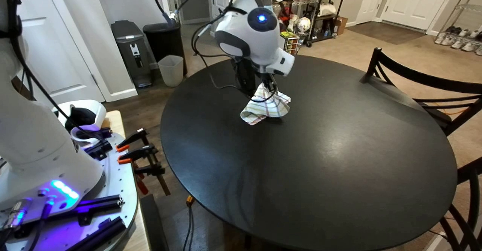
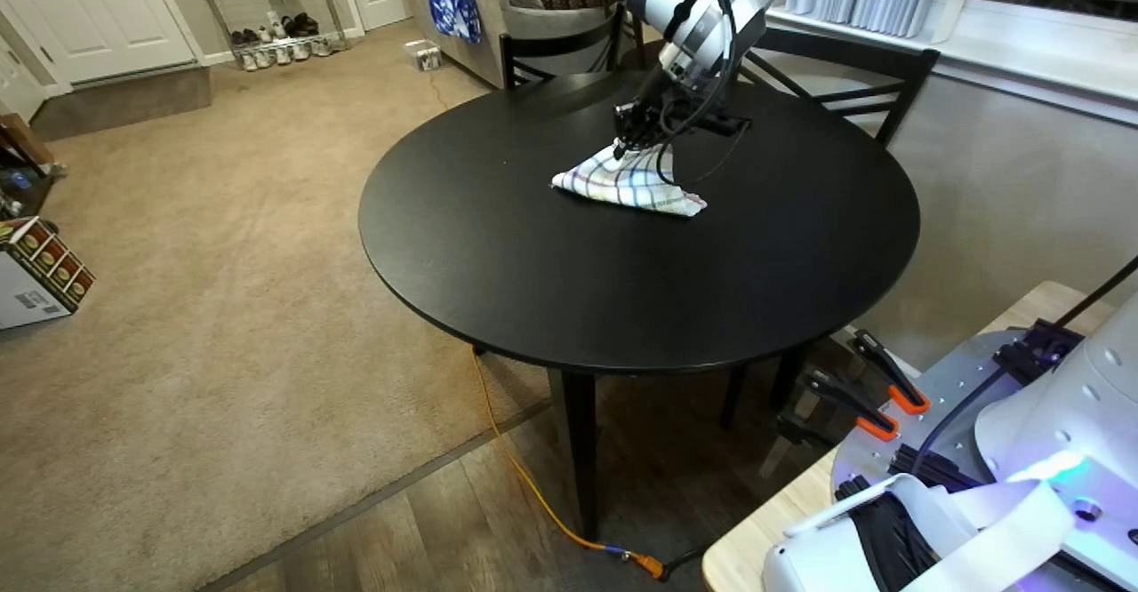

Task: Unfold the towel fully

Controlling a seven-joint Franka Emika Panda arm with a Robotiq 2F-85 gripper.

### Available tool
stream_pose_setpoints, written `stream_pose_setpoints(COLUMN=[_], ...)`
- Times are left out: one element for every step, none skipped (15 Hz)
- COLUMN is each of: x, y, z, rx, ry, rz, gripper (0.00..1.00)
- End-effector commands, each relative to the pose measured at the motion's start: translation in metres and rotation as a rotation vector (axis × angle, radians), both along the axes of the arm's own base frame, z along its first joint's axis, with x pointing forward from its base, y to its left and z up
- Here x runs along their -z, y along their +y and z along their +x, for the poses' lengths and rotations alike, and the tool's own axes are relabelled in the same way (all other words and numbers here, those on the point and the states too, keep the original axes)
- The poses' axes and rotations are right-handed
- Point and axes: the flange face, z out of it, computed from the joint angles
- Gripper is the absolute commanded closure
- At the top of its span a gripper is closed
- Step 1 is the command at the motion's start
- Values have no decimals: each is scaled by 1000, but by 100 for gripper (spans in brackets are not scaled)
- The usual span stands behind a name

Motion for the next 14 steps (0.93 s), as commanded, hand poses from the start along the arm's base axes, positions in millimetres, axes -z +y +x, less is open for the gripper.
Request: stream_pose_setpoints(x=[-29, -35, -40, -47, -51, -53, -52, -50, -48, -41, -38, -32, -27, -20], y=[20, 28, 41, 50, 60, 70, 78, 86, 93, 94, 97, 99, 100, 100], z=[-62, -74, -94, -109, -124, -140, -153, -167, -179, -178, -185, -188, -191, -192], rx=[50, 69, 83, 95, 99, 99, 95, 86, 80, 71, 54, 31, 19, -1], ry=[-69, -82, -87, -93, -93, -86, -74, -59, -46, -26, -16, 3, 14, 36], rz=[-87, -102, -119, -124, -127, -119, -104, -87, -77, -61, -63, -54, -48, -38], gripper=[100, 100, 100, 100, 100, 100, 100, 100, 100, 100, 100, 100, 100, 100])
